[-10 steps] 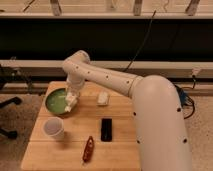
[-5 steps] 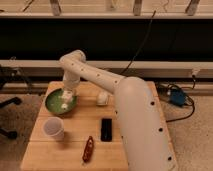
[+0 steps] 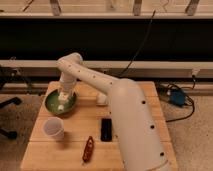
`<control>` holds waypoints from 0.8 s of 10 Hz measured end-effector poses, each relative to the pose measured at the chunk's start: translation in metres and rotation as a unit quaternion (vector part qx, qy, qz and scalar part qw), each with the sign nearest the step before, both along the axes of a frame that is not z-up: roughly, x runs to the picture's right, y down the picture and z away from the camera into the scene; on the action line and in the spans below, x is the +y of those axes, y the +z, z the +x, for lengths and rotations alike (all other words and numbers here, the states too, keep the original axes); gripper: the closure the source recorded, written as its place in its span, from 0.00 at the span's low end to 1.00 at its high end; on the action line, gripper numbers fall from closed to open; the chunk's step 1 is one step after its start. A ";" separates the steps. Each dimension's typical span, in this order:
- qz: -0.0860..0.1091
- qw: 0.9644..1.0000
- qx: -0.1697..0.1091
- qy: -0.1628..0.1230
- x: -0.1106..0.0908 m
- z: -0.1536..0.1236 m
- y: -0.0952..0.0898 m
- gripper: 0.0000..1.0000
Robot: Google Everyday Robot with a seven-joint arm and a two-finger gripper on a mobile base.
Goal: Place the bottle in the ceramic bowl
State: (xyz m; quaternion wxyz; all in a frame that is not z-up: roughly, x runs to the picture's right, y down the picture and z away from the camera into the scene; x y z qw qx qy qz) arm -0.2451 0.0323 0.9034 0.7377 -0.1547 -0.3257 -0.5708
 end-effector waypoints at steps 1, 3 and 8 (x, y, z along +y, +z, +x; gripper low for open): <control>0.001 1.000 -0.007 0.000 0.000 -0.006 0.000 0.28; 0.003 1.000 -0.011 0.000 -0.001 -0.007 0.000 0.20; 0.003 1.000 -0.009 -0.004 -0.001 0.000 -0.001 0.20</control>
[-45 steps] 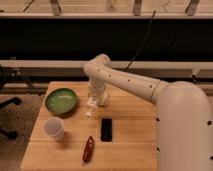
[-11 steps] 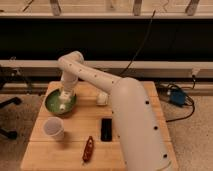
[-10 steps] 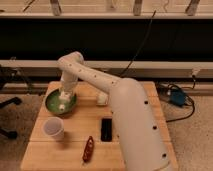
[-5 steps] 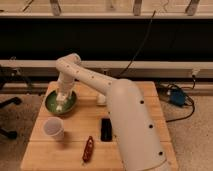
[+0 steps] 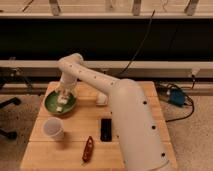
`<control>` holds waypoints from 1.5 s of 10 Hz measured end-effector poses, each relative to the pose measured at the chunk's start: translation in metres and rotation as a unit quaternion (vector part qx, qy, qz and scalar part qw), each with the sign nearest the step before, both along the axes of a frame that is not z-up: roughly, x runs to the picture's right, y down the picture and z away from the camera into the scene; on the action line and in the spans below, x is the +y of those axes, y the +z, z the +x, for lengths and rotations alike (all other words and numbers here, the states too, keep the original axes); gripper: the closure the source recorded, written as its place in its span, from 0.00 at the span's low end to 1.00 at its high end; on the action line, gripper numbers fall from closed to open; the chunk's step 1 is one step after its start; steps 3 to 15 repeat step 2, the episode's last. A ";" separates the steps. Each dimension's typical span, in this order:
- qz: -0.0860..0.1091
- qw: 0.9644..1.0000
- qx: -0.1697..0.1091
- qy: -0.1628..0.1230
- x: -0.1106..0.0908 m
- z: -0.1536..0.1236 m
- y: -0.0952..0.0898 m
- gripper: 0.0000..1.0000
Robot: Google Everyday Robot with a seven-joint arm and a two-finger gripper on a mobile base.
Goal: Place the bottle in the ceramic bowl
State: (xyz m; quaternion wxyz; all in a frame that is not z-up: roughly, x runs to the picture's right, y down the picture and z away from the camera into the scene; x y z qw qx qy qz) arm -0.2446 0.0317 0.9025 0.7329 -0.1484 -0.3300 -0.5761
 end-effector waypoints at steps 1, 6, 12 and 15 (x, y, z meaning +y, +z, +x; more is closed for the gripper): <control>0.000 1.000 -0.001 -0.001 0.000 -0.004 -0.001 0.20; 0.000 1.000 0.000 0.000 0.000 -0.002 0.000 0.20; 0.000 1.000 0.000 0.000 0.000 -0.002 0.000 0.20; 0.000 1.000 0.000 0.000 0.000 -0.002 0.000 0.20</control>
